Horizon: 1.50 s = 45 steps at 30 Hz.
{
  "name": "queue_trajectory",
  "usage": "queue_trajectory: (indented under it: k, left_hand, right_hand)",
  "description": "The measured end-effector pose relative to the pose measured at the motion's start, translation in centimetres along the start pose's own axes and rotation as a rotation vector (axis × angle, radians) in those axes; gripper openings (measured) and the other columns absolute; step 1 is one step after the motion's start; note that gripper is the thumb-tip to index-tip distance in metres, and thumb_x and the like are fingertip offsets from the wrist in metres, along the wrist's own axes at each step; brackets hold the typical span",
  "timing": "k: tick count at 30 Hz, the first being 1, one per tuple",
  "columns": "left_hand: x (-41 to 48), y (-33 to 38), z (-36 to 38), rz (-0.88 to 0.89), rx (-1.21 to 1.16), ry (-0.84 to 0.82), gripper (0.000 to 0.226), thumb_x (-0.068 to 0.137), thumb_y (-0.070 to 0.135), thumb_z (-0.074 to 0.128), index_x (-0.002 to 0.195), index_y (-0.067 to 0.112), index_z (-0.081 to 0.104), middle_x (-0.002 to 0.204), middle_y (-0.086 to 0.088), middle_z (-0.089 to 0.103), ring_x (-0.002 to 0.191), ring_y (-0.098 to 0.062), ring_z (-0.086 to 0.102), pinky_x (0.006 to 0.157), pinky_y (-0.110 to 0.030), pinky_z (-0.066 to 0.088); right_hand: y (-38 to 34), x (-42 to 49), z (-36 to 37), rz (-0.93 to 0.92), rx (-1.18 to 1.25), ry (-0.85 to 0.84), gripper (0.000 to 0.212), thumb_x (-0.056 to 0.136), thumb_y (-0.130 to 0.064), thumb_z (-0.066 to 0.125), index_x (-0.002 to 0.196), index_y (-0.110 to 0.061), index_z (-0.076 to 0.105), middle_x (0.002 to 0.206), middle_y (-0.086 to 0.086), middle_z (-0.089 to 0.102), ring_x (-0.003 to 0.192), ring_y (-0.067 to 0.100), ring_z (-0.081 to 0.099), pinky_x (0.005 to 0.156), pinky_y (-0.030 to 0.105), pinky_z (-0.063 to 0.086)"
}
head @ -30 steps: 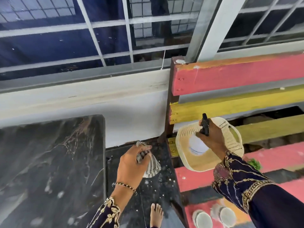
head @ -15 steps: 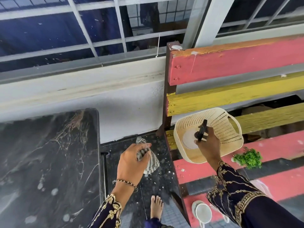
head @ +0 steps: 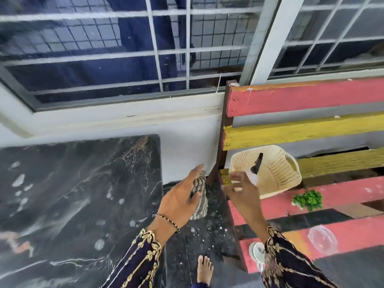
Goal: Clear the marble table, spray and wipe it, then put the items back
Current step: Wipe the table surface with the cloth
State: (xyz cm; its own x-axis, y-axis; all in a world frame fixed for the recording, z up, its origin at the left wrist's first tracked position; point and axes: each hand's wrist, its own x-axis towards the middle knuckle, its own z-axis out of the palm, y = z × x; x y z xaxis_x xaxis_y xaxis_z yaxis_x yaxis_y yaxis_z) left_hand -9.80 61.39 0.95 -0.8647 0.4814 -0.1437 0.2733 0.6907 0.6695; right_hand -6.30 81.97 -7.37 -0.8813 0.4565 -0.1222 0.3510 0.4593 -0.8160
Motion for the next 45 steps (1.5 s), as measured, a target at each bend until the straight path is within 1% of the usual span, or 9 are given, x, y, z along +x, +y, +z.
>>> queue_trajectory:
  k: [2,6,9,14,24,29,33,39,45]
  left_hand:
    - [-3.4,-0.3,-2.3,0.024,0.06,0.005,0.079,0.091,0.017,0.048,0.144,0.055,0.002,0.074,0.003,0.054,0.067,-0.021,0.057,0.074,-0.043,0.055]
    - [-10.7,-1.4,-6.7,0.08,0.17,0.111,0.079,0.09,0.018,0.045,0.148,0.048,0.001,0.081,0.007,0.048,0.082,-0.023,0.056,0.077,-0.032,0.043]
    - [-16.7,-3.2,-9.9,0.12,0.226,0.232,0.076,0.089,0.016,0.045,0.15,0.041,0.007,0.087,0.006,0.054,0.091,-0.018,0.053,0.081,-0.03,0.038]
    - [-26.0,-8.1,-14.1,0.026,0.187,0.361,0.07,0.089,0.013,0.049,0.149,0.037,0.021,0.104,-0.001,0.063,0.099,-0.021,0.055,0.087,-0.032,0.04]
    - [-37.8,-19.6,-19.0,-0.247,-0.001,0.578,0.055,0.087,0.013,0.057,0.139,0.027,0.045,0.134,0.006,0.059,0.12,-0.017,0.057,0.102,-0.034,0.044]
    - [-41.4,-26.5,-21.7,-0.4,-0.067,0.677,0.046,0.09,0.02,0.059,0.134,0.024,0.047,0.122,0.004,0.063,0.108,-0.013,0.061,0.097,-0.031,0.048]
    - [-44.2,-32.5,-24.1,-0.511,-0.086,0.667,0.04,0.091,0.024,0.056,0.13,0.025,0.05,0.115,0.005,0.063,0.103,-0.014,0.061,0.093,-0.034,0.05]
    - [-48.4,-41.8,-28.2,-0.664,-0.179,0.721,0.038,0.09,0.017,0.059,0.128,0.018,0.054,0.111,0.002,0.065,0.093,-0.009,0.063,0.09,-0.025,0.049]
    - [-51.4,-47.9,-31.3,-0.835,-0.209,0.756,0.028,0.089,0.015,0.06,0.117,0.018,0.062,0.106,0.0,0.067,0.093,-0.016,0.065,0.088,-0.035,0.052]
  right_hand:
    - [-4.1,-3.2,1.1,-0.139,-0.02,-0.105,0.049,0.084,-0.028,0.083,0.126,-0.023,0.058,0.118,-0.012,0.067,0.101,0.003,0.065,0.092,0.024,0.053]
    - [-10.7,-9.1,2.9,-0.502,-0.157,-0.33,0.072,0.08,-0.011,0.083,0.141,-0.034,0.05,0.146,-0.019,0.04,0.137,0.004,0.035,0.117,0.029,0.025]
    - [-14.5,-13.1,5.1,-0.607,-0.255,-0.452,0.05,0.082,-0.017,0.082,0.13,-0.024,0.067,0.145,-0.022,0.038,0.146,0.01,0.029,0.121,0.039,0.02]
    - [-19.4,-20.2,9.7,-0.571,-0.175,-0.64,0.023,0.089,-0.03,0.077,0.11,-0.028,0.07,0.11,-0.012,0.072,0.108,0.001,0.062,0.087,0.005,0.041]
    - [-27.0,-30.5,21.8,-0.681,-0.232,-0.776,0.04,0.097,-0.055,0.059,0.124,-0.026,0.064,0.115,-0.02,0.067,0.107,-0.004,0.061,0.088,0.022,0.045]
    - [-30.5,-32.1,28.9,-0.75,-0.288,-0.616,0.039,0.098,-0.046,0.062,0.121,-0.015,0.07,0.11,-0.002,0.076,0.104,0.02,0.069,0.088,0.03,0.05]
    - [-34.2,-32.3,35.0,-0.788,-0.361,-0.537,0.032,0.099,-0.051,0.054,0.104,-0.022,0.066,0.071,-0.005,0.068,0.07,0.02,0.066,0.065,0.033,0.045]
    - [-42.0,-34.2,47.3,-1.047,-0.501,-0.355,0.022,0.1,-0.038,0.057,0.098,-0.019,0.069,0.077,0.005,0.074,0.073,0.034,0.071,0.056,0.034,0.039]
    - [-44.2,-39.6,57.6,-1.009,-0.813,-0.904,0.035,0.1,-0.05,0.044,0.113,-0.023,0.061,0.117,0.009,0.07,0.112,0.036,0.065,0.09,0.046,0.05]
